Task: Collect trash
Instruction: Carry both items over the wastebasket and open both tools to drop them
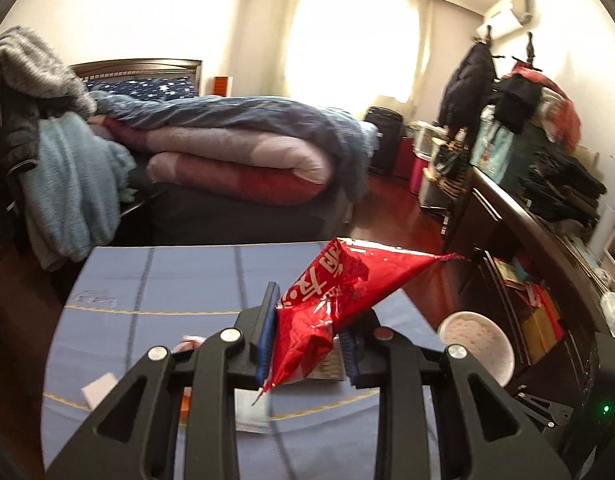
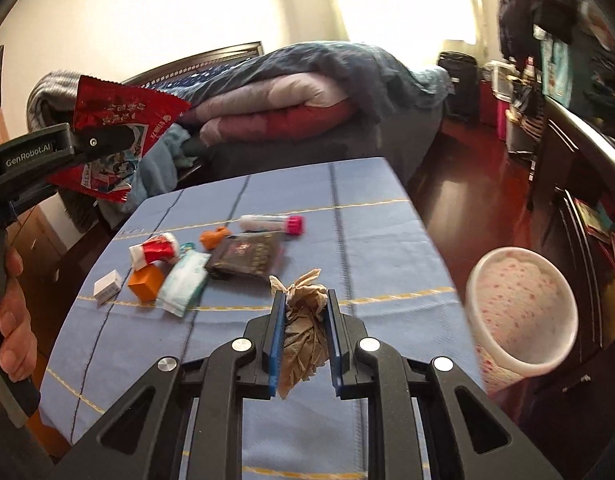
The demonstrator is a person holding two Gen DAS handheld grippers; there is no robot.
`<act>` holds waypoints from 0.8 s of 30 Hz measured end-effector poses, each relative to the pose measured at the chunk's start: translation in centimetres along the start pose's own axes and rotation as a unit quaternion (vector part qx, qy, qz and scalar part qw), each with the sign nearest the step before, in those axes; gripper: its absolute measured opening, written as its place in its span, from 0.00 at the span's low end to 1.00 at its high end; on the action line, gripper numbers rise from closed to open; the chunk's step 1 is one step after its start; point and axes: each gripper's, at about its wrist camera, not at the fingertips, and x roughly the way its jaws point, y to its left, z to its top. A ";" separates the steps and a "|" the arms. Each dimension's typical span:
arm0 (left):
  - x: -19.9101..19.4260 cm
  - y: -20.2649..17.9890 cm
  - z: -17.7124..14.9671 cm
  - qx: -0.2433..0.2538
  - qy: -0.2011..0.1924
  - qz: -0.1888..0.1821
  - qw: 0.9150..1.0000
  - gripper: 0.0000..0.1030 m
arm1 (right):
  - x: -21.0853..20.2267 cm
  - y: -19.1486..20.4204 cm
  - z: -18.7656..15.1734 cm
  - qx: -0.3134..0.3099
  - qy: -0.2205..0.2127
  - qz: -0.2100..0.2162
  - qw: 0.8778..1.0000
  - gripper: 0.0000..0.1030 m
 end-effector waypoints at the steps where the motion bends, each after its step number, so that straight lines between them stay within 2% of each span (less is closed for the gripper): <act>1: 0.3 -0.9 0.0 0.005 0.002 -0.008 1.000 0.28 | -0.2 -0.5 -0.1 0.004 -0.002 -0.003 1.000 0.19; 11: 2.7 -8.8 -0.3 0.047 0.016 -0.068 0.996 0.28 | -2.2 -7.2 -0.7 0.062 -0.021 -0.045 0.997 0.19; 24: 7.6 -17.7 -1.3 0.090 0.046 -0.133 0.986 0.28 | -3.6 -15.6 -1.0 0.122 -0.046 -0.109 0.985 0.19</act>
